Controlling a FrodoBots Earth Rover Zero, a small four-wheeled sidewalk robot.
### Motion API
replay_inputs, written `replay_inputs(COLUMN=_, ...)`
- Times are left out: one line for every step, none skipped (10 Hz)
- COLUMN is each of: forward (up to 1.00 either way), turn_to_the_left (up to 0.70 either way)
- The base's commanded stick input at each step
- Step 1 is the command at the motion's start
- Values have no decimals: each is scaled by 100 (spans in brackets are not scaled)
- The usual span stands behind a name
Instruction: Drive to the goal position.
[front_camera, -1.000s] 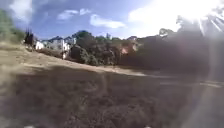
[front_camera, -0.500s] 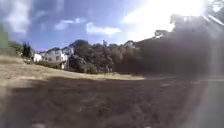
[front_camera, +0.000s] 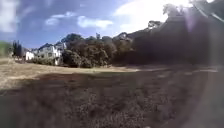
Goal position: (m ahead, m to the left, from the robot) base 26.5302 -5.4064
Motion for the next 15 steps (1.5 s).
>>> replay_inputs(forward=70, turn_to_the_left=0)
replay_inputs(forward=70, turn_to_the_left=0)
replay_inputs(forward=70, turn_to_the_left=-35)
replay_inputs(forward=70, turn_to_the_left=-13)
replay_inputs(forward=70, turn_to_the_left=0)
replay_inputs(forward=70, turn_to_the_left=0)
replay_inputs(forward=70, turn_to_the_left=0)
replay_inputs(forward=70, turn_to_the_left=0)
replay_inputs(forward=70, turn_to_the_left=0)
replay_inputs(forward=70, turn_to_the_left=0)
replay_inputs(forward=70, turn_to_the_left=0)
replay_inputs(forward=70, turn_to_the_left=0)
replay_inputs(forward=70, turn_to_the_left=0)
replay_inputs(forward=70, turn_to_the_left=0)
replay_inputs(forward=70, turn_to_the_left=0)
